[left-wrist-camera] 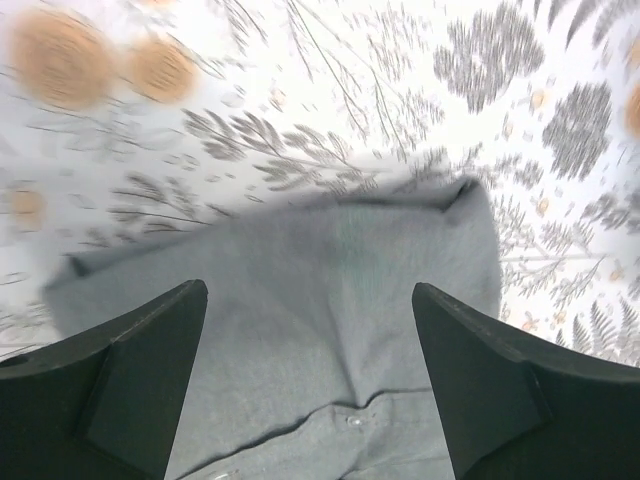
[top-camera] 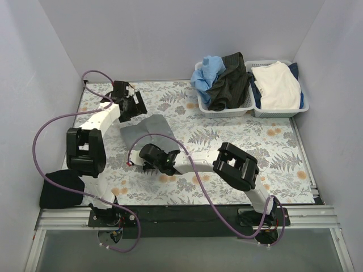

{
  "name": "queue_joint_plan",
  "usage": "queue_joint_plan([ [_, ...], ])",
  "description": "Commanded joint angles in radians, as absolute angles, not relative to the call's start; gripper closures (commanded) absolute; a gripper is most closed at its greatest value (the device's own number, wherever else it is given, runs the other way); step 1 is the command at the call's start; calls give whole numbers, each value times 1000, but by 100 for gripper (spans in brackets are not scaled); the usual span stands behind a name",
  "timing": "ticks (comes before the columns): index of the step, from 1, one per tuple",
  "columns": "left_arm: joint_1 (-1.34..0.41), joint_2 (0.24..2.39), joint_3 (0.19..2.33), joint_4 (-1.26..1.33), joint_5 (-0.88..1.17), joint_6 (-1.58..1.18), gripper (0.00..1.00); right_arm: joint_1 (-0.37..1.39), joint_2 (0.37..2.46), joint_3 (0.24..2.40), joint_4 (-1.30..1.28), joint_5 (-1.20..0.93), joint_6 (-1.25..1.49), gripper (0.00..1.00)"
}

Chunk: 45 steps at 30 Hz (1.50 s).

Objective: Fold and stack the long sleeve shirts
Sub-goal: Fold the shirt

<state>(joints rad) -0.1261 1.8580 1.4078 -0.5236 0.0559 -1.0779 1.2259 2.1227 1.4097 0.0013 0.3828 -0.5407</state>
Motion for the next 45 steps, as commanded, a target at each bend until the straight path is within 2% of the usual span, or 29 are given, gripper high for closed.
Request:
queue_joint_plan([
  [1, -78, 1708, 1442, -549, -136, -1141, 15, 1230, 2043, 1462, -159, 206, -424, 99],
  [12, -5, 1657, 1442, -615, -273, -1238, 14, 1175, 2023, 1687, -428, -127, -316, 99],
  [19, 144, 1629, 1440, -640, -212, -1344, 13, 1008, 1936, 1822, -433, -505, -105, 99],
  [21, 150, 1621, 1443, -641, -207, -1353, 13, 944, 1908, 1767, -359, -601, 62, 99],
  [22, 155, 1620, 1445, -641, -206, -1351, 13, 877, 1881, 1729, -263, -689, 121, 99],
  [25, 160, 1614, 1447, -644, -204, -1348, 13, 753, 1821, 1521, -4, -779, 389, 99],
  [28, 161, 1605, 1440, -644, -201, -1345, 13, 642, 1795, 1303, 253, -807, 700, 99],
  [30, 161, 1600, 1437, -641, -202, -1342, 13, 589, 1799, 1180, 326, -811, 837, 99],
  [39, 160, 1577, 1397, -626, -163, -1316, 13, 542, 1790, 973, 356, -703, 968, 99],
  [45, 160, 1569, 1327, -552, 38, -1264, 14, 488, 1695, 829, 359, -597, 995, 99],
])
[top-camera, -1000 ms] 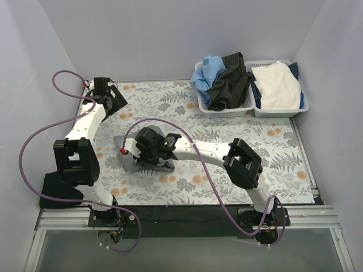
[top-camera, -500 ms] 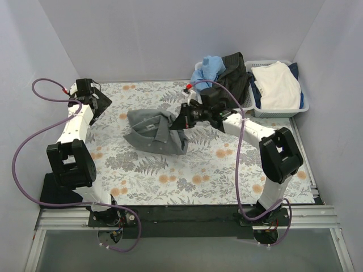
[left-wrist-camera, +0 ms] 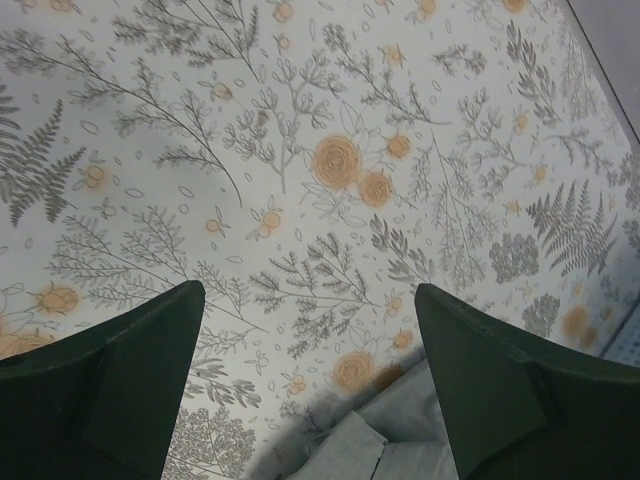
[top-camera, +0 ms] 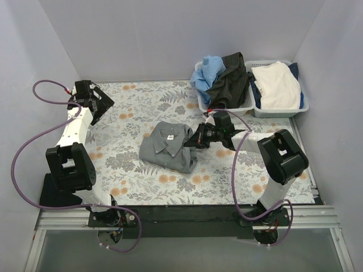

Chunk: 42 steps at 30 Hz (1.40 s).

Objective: Fold and stack the long sleeve shirts
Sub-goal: Fold the shirt

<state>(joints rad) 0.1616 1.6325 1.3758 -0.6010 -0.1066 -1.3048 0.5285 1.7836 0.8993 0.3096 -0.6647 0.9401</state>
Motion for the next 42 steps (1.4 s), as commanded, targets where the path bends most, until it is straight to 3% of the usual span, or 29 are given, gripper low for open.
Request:
queue_joint_plan([
  [1, 160, 1568, 1315, -546, 81, -1261, 13, 479, 1663, 809, 383, -571, 1008, 99],
  [13, 74, 1545, 1158, -479, 305, -1213, 14, 419, 1531, 702, 543, -419, 1318, 99],
  [14, 61, 1549, 1131, -465, 311, -1210, 14, 416, 1532, 716, 517, -413, 1304, 90],
  [17, 28, 1562, 1088, -428, 341, -1210, 14, 410, 1534, 799, 303, -365, 1179, 71],
  [20, 15, 1585, 1081, -404, 347, -1216, 14, 410, 1491, 891, -16, -191, 1019, 62],
  [24, 14, 1624, 1107, -394, 354, -1215, 14, 410, 1425, 969, -373, 85, 934, 58],
  [27, -23, 1657, 1135, -390, 351, -1213, 14, 408, 1394, 1018, -495, 234, 869, 57],
  [33, -86, 1729, 1173, -380, 331, -1219, 14, 536, 1449, 1162, -548, 342, 642, 57],
  [37, -101, 1752, 1189, -370, 327, -1246, 14, 675, 1610, 1358, -566, 302, 445, 57],
  [42, -101, 1766, 1219, -403, 226, -1290, 12, 782, 1807, 1518, -571, 198, 332, 48],
])
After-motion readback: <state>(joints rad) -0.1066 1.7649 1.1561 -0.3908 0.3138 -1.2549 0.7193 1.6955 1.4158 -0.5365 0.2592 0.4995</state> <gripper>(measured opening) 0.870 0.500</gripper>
